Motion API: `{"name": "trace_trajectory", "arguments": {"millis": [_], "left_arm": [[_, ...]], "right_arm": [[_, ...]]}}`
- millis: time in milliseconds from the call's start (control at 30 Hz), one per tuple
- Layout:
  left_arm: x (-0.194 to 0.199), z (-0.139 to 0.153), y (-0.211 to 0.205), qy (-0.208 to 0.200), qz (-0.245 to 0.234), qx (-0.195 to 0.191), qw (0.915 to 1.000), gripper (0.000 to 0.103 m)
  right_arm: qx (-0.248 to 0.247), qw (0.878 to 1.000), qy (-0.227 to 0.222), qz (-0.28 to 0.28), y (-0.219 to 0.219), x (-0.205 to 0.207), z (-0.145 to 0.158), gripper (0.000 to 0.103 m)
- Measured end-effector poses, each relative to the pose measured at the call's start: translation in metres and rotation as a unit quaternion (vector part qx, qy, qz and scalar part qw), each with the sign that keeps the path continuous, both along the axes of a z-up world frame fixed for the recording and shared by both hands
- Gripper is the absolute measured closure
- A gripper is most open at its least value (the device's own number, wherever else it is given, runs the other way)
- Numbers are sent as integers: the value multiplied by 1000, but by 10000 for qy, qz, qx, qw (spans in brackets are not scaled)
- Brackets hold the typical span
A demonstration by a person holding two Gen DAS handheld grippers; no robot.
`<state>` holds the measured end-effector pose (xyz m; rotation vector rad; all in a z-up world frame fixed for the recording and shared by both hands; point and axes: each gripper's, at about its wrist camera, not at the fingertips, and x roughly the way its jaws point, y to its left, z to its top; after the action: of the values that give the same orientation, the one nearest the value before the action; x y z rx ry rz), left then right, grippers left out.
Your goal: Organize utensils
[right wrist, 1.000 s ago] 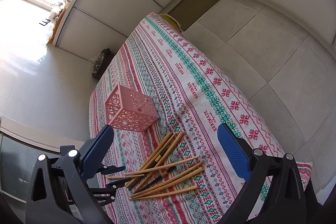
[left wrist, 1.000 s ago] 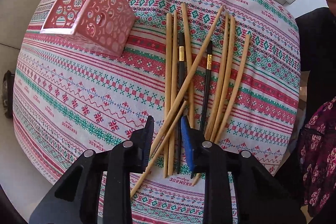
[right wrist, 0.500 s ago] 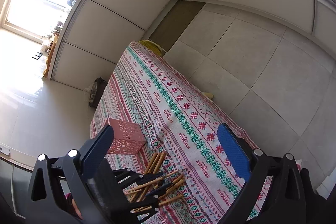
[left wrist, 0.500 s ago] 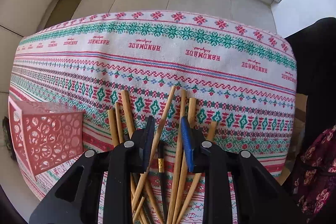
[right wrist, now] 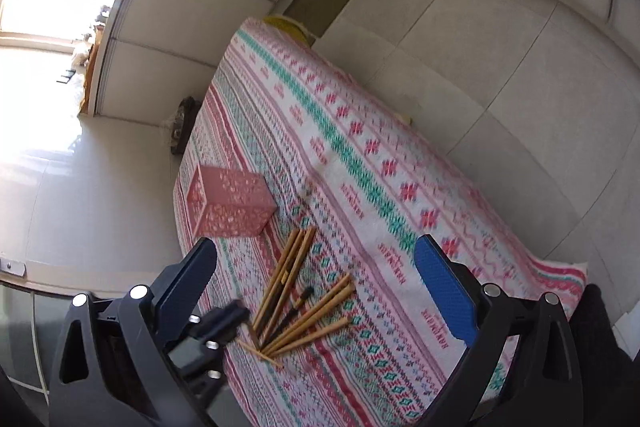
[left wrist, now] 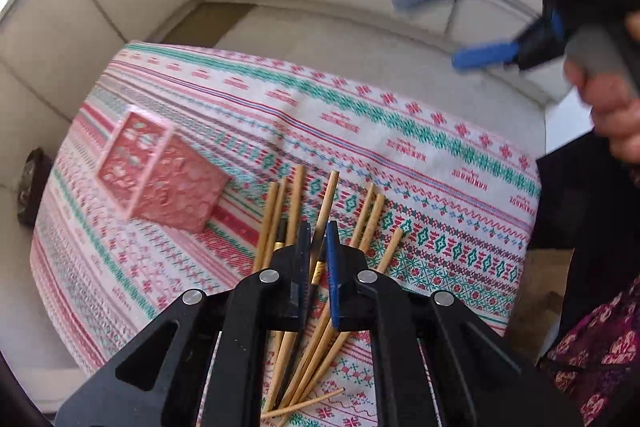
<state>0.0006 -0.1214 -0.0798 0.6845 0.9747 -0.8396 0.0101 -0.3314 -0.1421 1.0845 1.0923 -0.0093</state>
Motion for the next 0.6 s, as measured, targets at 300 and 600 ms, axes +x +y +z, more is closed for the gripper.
{"name": "trace_trajectory", "arguments": {"millis": [300,600], "left_arm": [[-33,121,133,-1374,1336,-3081,9319,98],[-66,173,179,-1874,1058,-3946,8933,98]], "right_arm": [[676,9874,1336,514,95,-13,-52,28],[-304,9781,2058,32,141,-1,-54,71]]}}
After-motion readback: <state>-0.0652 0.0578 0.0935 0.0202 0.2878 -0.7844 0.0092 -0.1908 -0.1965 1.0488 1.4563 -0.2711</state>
